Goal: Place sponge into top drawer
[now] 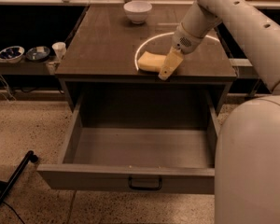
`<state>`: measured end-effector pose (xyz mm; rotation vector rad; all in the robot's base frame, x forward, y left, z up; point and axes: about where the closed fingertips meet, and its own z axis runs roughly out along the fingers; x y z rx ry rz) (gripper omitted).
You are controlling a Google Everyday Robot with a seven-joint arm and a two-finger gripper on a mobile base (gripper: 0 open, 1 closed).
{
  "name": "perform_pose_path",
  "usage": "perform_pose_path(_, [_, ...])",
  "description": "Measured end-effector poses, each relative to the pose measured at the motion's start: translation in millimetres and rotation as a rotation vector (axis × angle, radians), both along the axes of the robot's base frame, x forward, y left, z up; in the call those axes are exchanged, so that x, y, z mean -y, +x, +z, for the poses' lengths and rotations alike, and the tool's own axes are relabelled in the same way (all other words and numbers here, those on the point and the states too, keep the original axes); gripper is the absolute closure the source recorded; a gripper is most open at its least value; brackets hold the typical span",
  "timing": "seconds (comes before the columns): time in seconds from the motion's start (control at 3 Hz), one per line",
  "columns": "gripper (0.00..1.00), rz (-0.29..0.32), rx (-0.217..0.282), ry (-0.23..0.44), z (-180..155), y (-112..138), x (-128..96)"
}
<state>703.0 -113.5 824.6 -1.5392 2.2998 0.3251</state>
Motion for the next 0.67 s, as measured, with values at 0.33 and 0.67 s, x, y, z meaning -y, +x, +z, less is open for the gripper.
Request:
perform_pose_path(0.33, [0.50,-0.029,-0.030,0.008,-7,-4,-9])
perform_pose_path(0.67, [0.73,0.009,-0.027,0.065,3,-17,-28])
